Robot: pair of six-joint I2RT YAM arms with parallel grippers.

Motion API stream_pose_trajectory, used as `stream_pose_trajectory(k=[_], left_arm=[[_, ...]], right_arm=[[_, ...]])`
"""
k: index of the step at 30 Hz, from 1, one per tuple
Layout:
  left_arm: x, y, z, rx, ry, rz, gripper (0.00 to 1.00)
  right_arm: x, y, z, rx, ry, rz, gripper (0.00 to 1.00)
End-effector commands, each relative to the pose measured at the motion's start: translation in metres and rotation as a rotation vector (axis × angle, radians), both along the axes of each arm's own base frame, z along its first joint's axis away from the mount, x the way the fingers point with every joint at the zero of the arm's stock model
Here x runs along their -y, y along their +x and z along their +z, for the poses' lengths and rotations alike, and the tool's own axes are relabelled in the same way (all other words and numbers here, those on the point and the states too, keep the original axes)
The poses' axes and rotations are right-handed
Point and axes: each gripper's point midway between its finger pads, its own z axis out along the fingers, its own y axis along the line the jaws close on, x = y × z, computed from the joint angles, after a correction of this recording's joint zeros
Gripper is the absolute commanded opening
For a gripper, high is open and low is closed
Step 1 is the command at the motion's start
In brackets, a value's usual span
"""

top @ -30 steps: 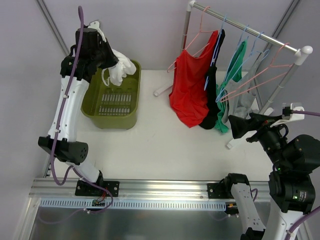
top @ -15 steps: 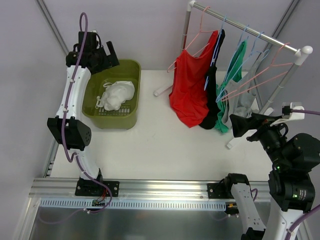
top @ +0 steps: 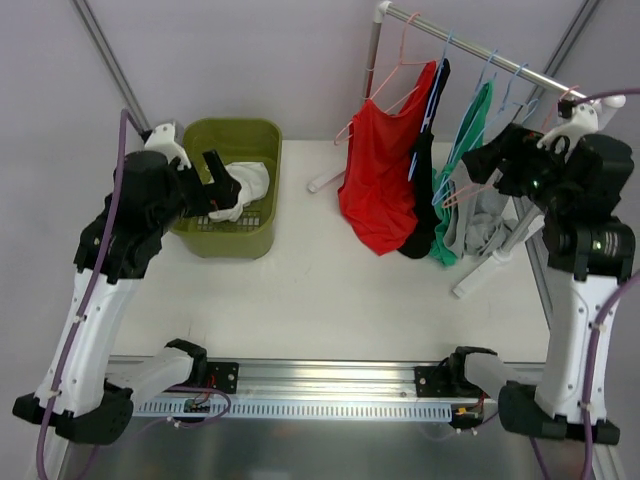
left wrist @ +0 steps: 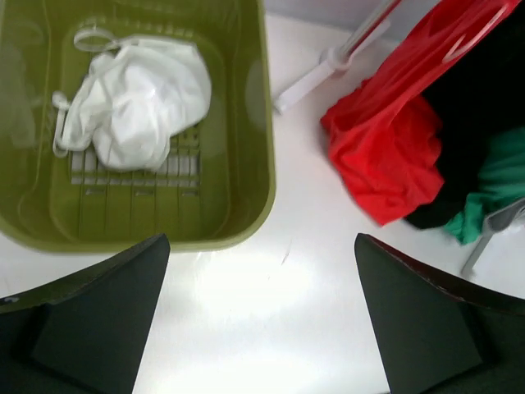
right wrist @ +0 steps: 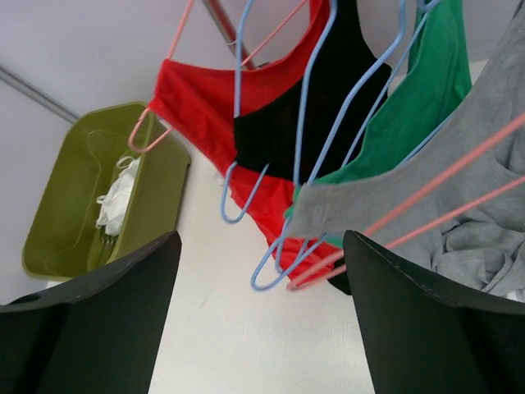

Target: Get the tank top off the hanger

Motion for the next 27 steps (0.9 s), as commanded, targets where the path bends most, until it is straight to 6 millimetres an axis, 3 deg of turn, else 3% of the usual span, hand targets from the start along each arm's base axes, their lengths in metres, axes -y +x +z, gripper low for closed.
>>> stream_pose_trajectory(k=[1,4,5,9,12,13,15,18,27], left_arm=[[-0.004,-0.017,-0.060,-0.116,0.062,-0.002,0.99],[0.001,-0.042,-0.079,-0.125,0.049,-0.086,0.99],[0.000,-0.046,-0.082,-0.114,0.071,-0.104,0.99],[-0.020,-0.054,-0.106,-0.119,0.143,-0.045,0.99],[-0.024,-0.056,-0.132,-0.163,0.169,-0.034,0.99],[-0.024,-0.058,-0.149,-0.201,0.182,-0.043,0.99],[-0.023,-0.060,-0.161,-0.233,0.184,-0.049,0.99],[-0.012,-0.063,-0.161,-0.232,0.155,-0.110,0.99],[-0.002,-0.062,-0.167,-0.257,0.139,-0.162,0.99]], right_arm=[[0.009,0.036,0.012,-0.010,0.005,-0.061,0.84],[0.022,0.066,0.014,-0.038,-0.016,-0.142,0.70],[0.026,0.081,0.012,-0.053,-0.026,-0.165,0.66],[0.044,0.108,-0.007,-0.109,-0.058,-0.283,0.59],[0.036,0.125,-0.016,-0.124,-0.071,-0.279,0.54],[0.032,0.129,-0.018,-0.126,-0.079,-0.277,0.50],[0.036,0.132,-0.025,-0.142,-0.105,-0.314,0.43],[0.038,0.129,-0.029,-0.142,-0.113,-0.340,0.32],[0.039,0.114,-0.016,-0.078,-0.084,-0.355,0.01]])
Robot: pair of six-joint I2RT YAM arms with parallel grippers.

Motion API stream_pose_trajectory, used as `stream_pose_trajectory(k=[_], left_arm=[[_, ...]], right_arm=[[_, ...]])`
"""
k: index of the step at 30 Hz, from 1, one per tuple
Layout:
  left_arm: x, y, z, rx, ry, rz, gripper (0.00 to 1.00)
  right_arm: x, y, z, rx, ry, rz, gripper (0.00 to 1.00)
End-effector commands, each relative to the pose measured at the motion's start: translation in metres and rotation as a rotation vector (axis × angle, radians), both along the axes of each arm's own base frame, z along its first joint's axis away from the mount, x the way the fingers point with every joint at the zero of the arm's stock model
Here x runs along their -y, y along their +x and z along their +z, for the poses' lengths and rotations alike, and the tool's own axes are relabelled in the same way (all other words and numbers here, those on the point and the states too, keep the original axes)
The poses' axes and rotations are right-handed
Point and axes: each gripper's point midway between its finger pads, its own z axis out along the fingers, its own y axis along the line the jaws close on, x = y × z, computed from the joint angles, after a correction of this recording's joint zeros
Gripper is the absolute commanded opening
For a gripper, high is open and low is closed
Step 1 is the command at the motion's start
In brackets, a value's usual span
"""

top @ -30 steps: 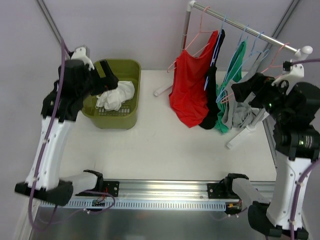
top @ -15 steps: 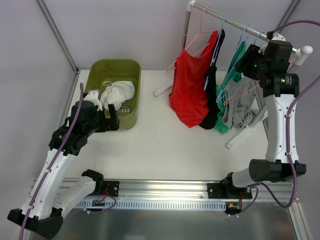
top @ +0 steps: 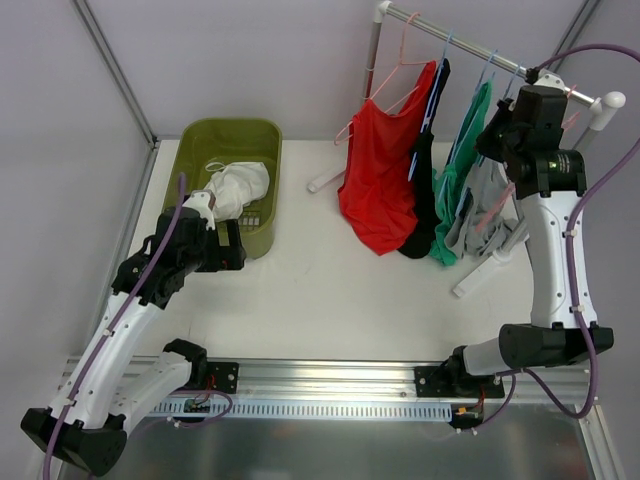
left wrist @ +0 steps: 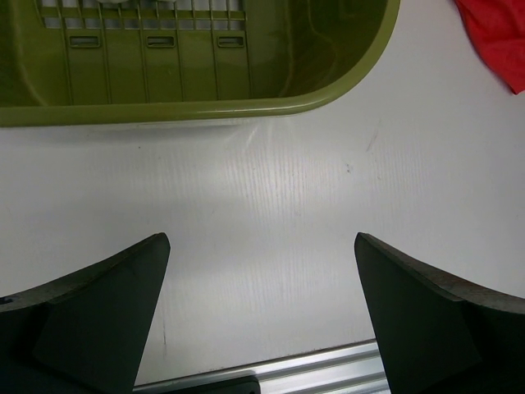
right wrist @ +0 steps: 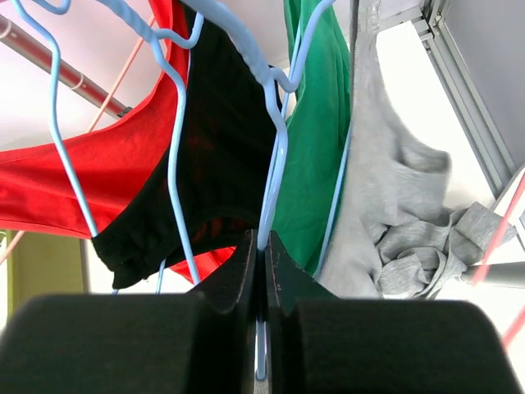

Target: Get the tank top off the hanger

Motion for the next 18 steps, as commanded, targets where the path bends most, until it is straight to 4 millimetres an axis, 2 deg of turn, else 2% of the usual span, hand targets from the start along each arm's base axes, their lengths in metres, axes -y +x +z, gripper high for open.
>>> stream_pose_trajectory(k=[1,4,11,18], left_arm=[[0.010,0.003,0.004,0.017,-0.018,-0.058,0.99],[0.010,0.003,0.004,0.023,-0.019,-0.057,0.99],[0.010,0.003,0.005,0.024,-0.020,-0.058,0.99],[0.010,0.002,0.007,0.036,-0.024,-0.058,0.99]], right_arm=[[0.003,-0.008,0.037,0.133,0.010,-0.024,0.00],[-0.002,-0.011,0.041,0.143,0.022,-0.002,0.00],[-0.006,-0.027,0.064,0.214,0.061,0.018,0.00],[-0.019,-0.061,0.083,0.278,0.101,0.097,0.00]])
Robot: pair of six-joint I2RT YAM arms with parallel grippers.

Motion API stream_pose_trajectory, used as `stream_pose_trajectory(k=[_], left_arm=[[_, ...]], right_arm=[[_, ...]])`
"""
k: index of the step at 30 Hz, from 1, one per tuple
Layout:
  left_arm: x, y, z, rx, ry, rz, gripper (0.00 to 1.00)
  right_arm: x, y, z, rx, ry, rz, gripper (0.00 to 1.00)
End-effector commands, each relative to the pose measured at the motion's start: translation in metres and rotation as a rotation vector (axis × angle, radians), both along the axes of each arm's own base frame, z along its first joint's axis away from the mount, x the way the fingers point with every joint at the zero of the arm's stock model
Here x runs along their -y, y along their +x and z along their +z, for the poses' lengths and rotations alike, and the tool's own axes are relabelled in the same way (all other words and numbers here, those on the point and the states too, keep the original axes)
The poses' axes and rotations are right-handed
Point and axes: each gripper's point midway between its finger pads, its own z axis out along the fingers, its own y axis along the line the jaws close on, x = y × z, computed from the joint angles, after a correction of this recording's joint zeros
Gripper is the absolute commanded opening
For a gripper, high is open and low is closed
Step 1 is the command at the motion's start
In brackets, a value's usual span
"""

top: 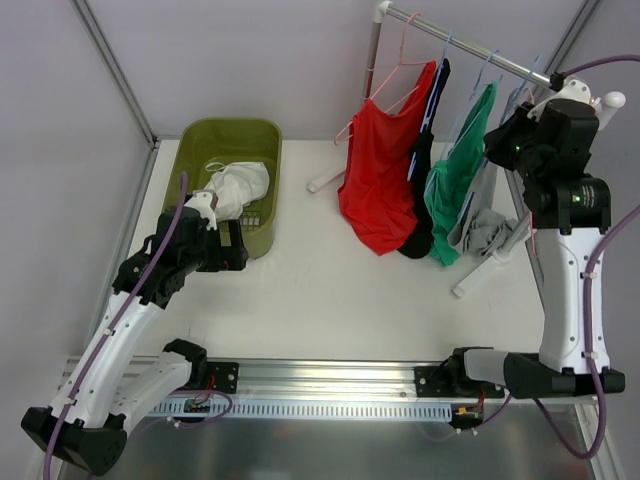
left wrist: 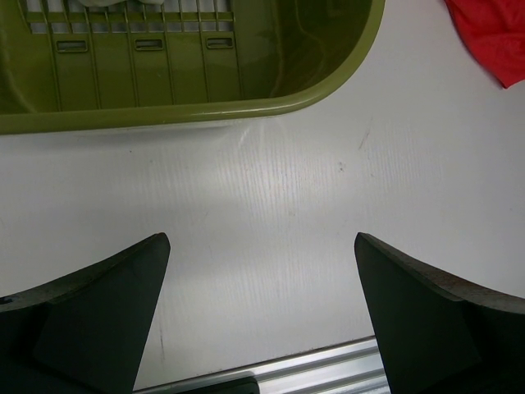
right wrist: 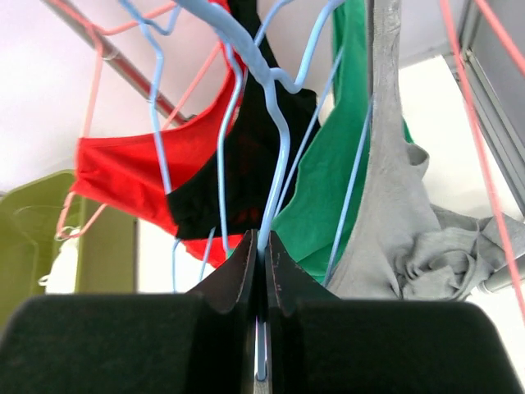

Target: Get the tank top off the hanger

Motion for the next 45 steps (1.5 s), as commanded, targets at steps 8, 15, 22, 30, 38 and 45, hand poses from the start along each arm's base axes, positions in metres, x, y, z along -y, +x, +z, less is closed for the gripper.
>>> stream_pose_trajectory(k=[8,15,22,30,38,45], left_arm=[[0.003,0.001,0.011,0.048,-0.013,-0.025,0.99],[0.038,-0.003,0.044,0.061,-0.164,-0.154,0.99],[0.075,-0.018,0.135,0.246,-0.431,-0.305,0.99],[0.116,-0.027,0.215,0.456,-0.548,-0.504,0.99],[0.151,-0.051,0.297,0.696,-0.571,-0.725,0.99],[0.159,-0.041,0.316,0.806,-0.517,-0.725,0.99]], right_arm=[[-0.021,-0.074,0.026,0.175,0.049,0.138,0.00],[-0.043,-0.135,0.016,0.227,0.086,0.287,0.00],[-0.077,-0.214,0.022,0.289,0.085,0.554,0.00],[-0.107,-0.313,0.079,0.444,0.098,0.842,0.00],[-0.136,-0.330,0.135,0.493,0.204,1.114,0.00],[-0.140,-0.260,0.096,0.342,0.332,1.015,0.00]])
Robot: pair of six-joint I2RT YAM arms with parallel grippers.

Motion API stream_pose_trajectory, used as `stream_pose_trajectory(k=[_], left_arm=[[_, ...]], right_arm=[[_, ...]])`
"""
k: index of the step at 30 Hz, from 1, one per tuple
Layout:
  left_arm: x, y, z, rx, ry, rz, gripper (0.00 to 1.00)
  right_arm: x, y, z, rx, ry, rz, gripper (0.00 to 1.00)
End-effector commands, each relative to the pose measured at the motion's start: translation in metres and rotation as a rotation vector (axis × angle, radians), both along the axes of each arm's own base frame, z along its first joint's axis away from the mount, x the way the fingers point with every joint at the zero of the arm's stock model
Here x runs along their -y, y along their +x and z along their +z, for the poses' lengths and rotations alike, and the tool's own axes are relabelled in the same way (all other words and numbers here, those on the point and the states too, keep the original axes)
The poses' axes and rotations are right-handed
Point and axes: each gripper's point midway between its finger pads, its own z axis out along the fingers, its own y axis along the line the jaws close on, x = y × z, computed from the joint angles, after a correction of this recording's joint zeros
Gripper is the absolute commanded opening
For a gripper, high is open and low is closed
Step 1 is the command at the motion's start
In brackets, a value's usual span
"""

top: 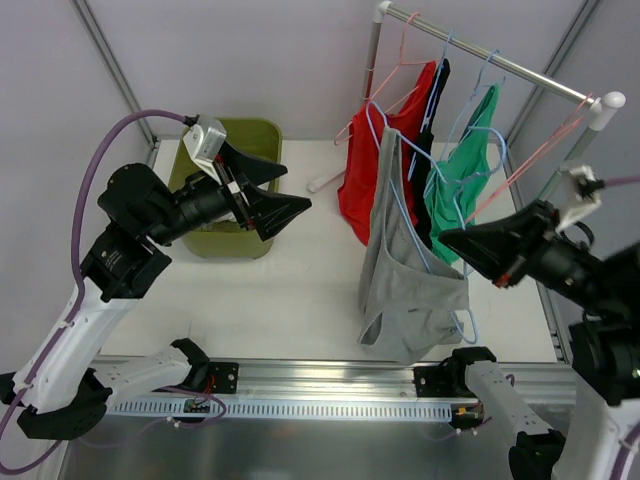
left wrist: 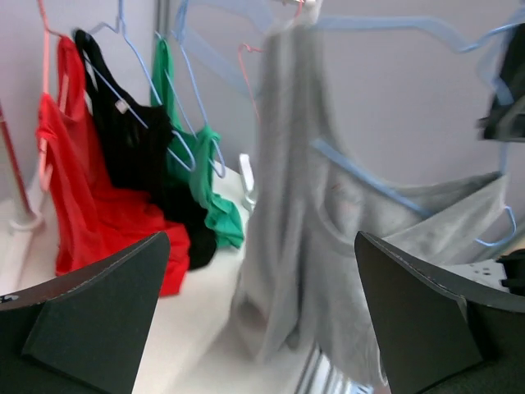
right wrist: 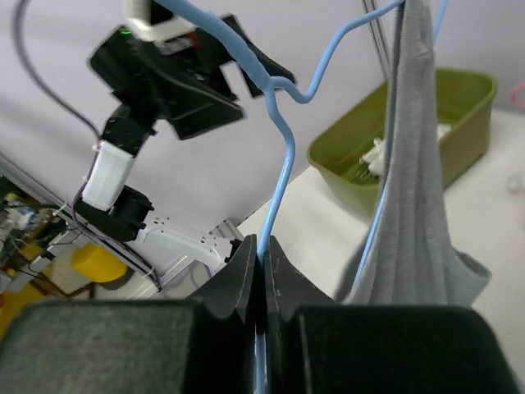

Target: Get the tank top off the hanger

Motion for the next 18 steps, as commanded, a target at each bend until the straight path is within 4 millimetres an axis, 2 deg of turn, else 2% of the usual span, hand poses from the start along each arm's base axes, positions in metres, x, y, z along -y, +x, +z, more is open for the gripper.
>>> stream_pose_trajectory(k=[1,4,8,10,13,14,18], left_arm=[[-0.002,0.009,0.023,0.137,-0.021,0.058,0.99],[0.009,0.022,0.012,0.156,0.020,0.068,0.99],[0.032,0.050,-0.009,0.165,0.080,0.124,0.99],[0.039,0.059,-0.014,0.171,0.080,0.136,0.99],[0.057,0.067,-0.014,0.187,0.057,0.099,0.91],[0.065,0.073,-0.020,0.175,0.066,0.088,0.89],[0.083,0.081,-0.026,0.170,0.067,0.069,0.85]], right_arm=[[-0.006,0.034,-0.012,-0.078,0.028,0.015,0.00],[-0.009,0.048,-0.019,-0.120,0.035,0.029,0.00],[-0.012,0.057,-0.029,-0.158,0.030,0.042,0.00],[-0.012,0.058,-0.034,-0.162,0.024,0.046,0.00],[-0.012,0.057,-0.041,-0.159,0.013,0.047,0.00],[-0.013,0.057,-0.043,-0.162,0.011,0.054,0.00],[-0.016,0.052,-0.044,-0.160,0.004,0.083,0.00]])
